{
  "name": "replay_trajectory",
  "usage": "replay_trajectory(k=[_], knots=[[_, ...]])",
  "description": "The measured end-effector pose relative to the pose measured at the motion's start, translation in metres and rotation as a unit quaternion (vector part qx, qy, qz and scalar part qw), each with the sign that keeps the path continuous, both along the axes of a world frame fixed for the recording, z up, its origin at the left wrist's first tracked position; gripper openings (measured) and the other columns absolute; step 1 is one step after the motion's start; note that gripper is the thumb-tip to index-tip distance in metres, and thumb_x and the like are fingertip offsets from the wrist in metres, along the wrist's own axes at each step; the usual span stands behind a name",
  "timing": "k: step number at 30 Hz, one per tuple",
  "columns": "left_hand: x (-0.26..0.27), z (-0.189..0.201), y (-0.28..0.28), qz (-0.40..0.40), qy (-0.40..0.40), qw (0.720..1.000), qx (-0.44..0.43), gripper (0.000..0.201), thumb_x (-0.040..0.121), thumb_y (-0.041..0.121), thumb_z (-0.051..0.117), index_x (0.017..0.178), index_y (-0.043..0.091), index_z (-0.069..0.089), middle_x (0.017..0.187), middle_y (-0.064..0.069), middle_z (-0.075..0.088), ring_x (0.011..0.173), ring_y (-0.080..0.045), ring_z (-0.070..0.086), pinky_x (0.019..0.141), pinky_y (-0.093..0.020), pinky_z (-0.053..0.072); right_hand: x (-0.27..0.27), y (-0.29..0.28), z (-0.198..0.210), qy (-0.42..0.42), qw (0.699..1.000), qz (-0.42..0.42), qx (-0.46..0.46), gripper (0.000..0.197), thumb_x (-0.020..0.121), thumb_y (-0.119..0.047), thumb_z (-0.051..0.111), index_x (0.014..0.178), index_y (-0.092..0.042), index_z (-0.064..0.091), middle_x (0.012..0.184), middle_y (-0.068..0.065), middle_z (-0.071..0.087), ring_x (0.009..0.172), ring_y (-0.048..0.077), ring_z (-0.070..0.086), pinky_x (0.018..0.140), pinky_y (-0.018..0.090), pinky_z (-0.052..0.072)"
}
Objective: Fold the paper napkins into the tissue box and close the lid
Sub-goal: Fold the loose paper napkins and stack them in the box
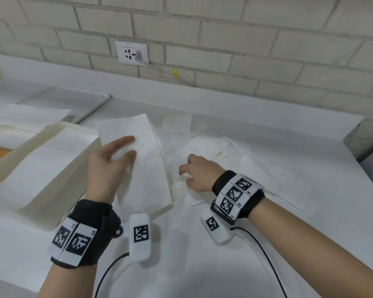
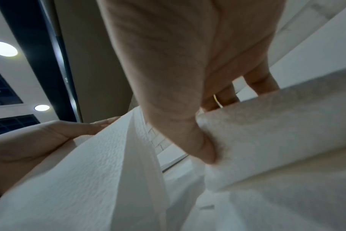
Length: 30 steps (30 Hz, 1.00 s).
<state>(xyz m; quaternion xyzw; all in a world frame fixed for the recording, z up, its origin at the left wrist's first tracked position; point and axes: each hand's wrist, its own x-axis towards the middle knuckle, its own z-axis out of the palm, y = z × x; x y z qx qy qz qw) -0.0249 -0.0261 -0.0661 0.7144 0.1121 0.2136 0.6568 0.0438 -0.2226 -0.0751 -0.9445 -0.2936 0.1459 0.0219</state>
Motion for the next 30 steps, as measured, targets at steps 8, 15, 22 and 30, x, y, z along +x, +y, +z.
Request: replay_trajectory(k=[8, 15, 22, 30], knots=[[0.002, 0.003, -0.008, -0.013, 0.006, 1.0, 0.014, 0.033, 0.086, 0.006, 0.065, 0.093, 0.038, 0.068, 0.106, 0.014, 0.067, 0.106, -0.012, 0.062, 0.098, -0.032, 0.047, -0.008, -0.004, 0.015, -0.119, 0.989, -0.064, 0.058, 0.034, 0.087, -0.008, 0.042, 0.057, -0.013, 0.028, 0.062, -0.001, 0.03, 0.066, 0.024, 0.041, 0.048, 0.025, 0.018], [0.004, 0.006, -0.016, -0.033, 0.018, 0.999, 0.024, 0.028, 0.092, 0.007, 0.057, 0.106, 0.029, 0.066, 0.103, 0.025, 0.061, 0.094, 0.018, 0.053, 0.09, -0.016, 0.039, -0.007, -0.028, 0.045, -0.117, 0.922, -0.144, 0.339, 0.026, 0.088, -0.012, 0.052, 0.065, -0.01, 0.061, 0.068, -0.003, 0.05, 0.068, 0.017, 0.045, 0.058, 0.027, 0.037], [0.011, 0.005, -0.027, -0.119, 0.056, 0.991, -0.003, 0.04, 0.083, 0.056, 0.058, 0.111, 0.029, 0.07, 0.118, 0.015, 0.065, 0.115, 0.002, 0.054, 0.109, -0.033, 0.034, -0.01, -0.052, 0.067, -0.005, 0.762, -0.177, 0.623, 0.014, 0.091, -0.01, 0.056, 0.084, -0.017, 0.066, 0.082, -0.003, 0.066, 0.079, 0.018, 0.062, 0.077, 0.038, 0.051], [0.001, 0.021, -0.071, -0.191, -0.024, 0.978, -0.078, 0.036, 0.075, 0.045, 0.068, 0.093, 0.014, 0.068, 0.087, 0.002, 0.075, 0.082, -0.013, 0.071, 0.067, -0.019, 0.053, -0.016, -0.046, 0.067, 0.135, 0.622, -0.243, 0.732, 0.016, 0.094, -0.007, 0.049, 0.085, -0.009, 0.062, 0.084, 0.004, 0.064, 0.074, 0.012, 0.062, 0.062, 0.022, 0.053]])
